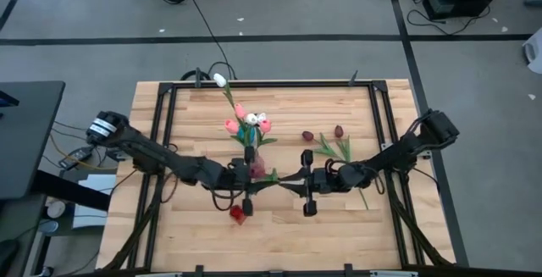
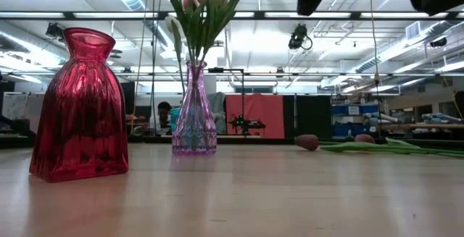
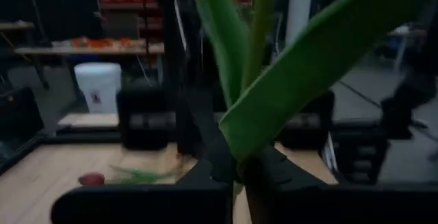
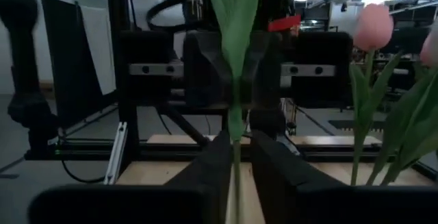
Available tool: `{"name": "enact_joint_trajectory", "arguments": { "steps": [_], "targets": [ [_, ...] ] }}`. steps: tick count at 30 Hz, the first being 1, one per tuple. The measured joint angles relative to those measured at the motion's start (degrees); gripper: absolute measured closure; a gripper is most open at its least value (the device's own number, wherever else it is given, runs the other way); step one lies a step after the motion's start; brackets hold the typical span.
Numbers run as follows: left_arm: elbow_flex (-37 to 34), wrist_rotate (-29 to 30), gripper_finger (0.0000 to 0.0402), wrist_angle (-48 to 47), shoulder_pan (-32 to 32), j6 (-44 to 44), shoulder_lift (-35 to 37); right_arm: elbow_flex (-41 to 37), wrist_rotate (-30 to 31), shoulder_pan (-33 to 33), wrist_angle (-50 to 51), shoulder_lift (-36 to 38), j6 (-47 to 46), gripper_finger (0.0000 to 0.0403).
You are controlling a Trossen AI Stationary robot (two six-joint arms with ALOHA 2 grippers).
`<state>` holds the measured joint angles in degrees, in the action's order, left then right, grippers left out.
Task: Sort flowers into vase by color
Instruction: Put the bottom red tulip into the red vase
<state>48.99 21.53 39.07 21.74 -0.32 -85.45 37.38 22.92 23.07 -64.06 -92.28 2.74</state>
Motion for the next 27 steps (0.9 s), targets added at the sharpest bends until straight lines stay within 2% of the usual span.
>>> {"name": "enact_joint_trajectory", "arguments": {
  "steps": [4, 9, 13, 15, 20, 27],
  "targets": [
    [-0.04, -2.39, 0.0383, -15.18, 1.28, -3.11, 10.27, -1.11, 0.15, 0.78, 7.63, 6.61, -1.13, 0.0298],
    [0.00, -20.20, 0.0383, -35.27, 1.62, -7.67, 22.23, -2.94, -0.06, 1.76, 20.23, 14.30, -4.82, 0.0279],
    [0.02, -29.50, 0.0381, -38.92, 1.64, -7.15, 28.89, -4.04, 1.68, 1.68, 22.63, 15.01, -7.45, 0.0280],
    [0.09, -30.16, 0.0381, -40.63, 1.52, -6.70, 31.72, -4.00, 2.67, 1.53, 22.23, 14.37, -7.67, 0.0280],
    [0.07, -27.15, 0.0381, -44.01, 1.46, -4.51, 35.07, -4.00, 3.61, 1.44, 21.56, 12.11, -7.70, 0.0280],
    [-1.46, -24.24, 0.0381, -44.52, 1.40, -4.39, 32.55, -3.97, 4.04, 1.11, 19.69, 10.78, -7.68, 0.0280]
  ]
}}
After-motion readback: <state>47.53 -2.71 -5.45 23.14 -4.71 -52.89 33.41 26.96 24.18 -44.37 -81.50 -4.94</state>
